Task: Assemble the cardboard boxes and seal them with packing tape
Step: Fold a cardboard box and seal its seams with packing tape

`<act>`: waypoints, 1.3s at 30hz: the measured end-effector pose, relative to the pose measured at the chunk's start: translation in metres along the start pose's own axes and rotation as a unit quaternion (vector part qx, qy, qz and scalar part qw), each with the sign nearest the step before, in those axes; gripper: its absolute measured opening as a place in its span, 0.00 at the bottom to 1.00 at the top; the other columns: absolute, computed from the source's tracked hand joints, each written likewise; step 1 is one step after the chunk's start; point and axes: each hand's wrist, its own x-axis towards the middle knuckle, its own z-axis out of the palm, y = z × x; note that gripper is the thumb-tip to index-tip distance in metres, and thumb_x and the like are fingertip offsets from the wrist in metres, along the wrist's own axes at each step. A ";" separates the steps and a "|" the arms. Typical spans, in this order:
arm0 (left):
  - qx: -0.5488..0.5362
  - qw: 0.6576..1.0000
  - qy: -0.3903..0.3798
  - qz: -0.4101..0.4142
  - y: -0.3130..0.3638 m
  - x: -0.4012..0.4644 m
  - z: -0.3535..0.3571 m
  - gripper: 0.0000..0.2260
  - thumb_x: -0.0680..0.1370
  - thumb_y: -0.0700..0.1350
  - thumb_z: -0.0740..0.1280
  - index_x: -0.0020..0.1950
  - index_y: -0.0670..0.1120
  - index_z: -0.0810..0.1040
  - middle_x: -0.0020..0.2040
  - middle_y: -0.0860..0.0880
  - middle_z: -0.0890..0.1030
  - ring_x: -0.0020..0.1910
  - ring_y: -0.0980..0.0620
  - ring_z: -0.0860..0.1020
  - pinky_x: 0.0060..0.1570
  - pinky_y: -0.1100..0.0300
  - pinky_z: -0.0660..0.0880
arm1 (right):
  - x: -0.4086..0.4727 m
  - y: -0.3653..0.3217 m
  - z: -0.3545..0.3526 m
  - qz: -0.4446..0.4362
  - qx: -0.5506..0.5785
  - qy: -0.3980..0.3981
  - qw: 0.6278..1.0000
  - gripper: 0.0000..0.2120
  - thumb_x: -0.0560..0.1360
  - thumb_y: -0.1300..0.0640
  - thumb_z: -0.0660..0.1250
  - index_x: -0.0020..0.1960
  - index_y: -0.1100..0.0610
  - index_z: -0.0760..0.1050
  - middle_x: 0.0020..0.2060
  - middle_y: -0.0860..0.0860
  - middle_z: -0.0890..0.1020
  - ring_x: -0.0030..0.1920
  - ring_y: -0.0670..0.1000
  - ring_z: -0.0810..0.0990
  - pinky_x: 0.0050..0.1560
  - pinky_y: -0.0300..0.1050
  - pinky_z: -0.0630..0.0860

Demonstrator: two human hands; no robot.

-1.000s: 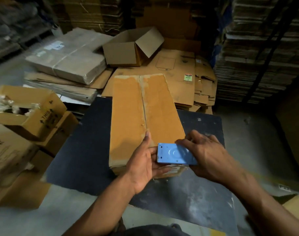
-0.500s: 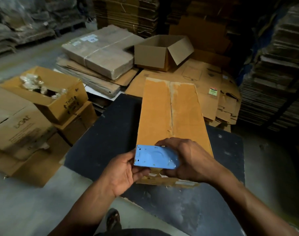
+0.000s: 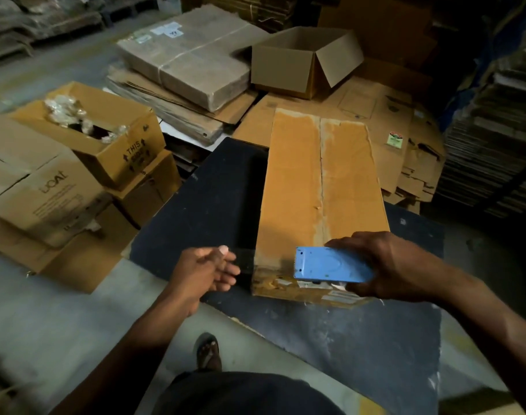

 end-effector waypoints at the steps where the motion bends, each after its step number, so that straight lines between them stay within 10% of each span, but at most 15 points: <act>1: -0.006 1.000 -0.004 -0.003 -0.003 0.001 0.004 0.12 0.85 0.47 0.65 0.53 0.40 0.84 0.42 0.40 0.87 0.35 0.49 0.83 0.35 0.57 0.81 | 0.002 0.000 0.001 0.006 -0.020 -0.007 1.000 0.36 0.71 0.40 0.75 0.75 0.36 0.65 0.56 0.38 0.76 0.53 0.41 0.74 0.48 0.44 0.80; 39: -0.036 0.999 -0.001 -0.028 -0.048 0.026 0.040 0.12 0.83 0.50 0.69 0.51 0.41 0.84 0.40 0.43 0.87 0.28 0.50 0.79 0.23 0.61 0.66 | 0.031 -0.012 -0.009 0.039 -0.090 -0.098 0.990 0.34 0.75 0.45 0.73 0.77 0.38 0.64 0.50 0.38 0.71 0.51 0.42 0.71 0.46 0.40 0.74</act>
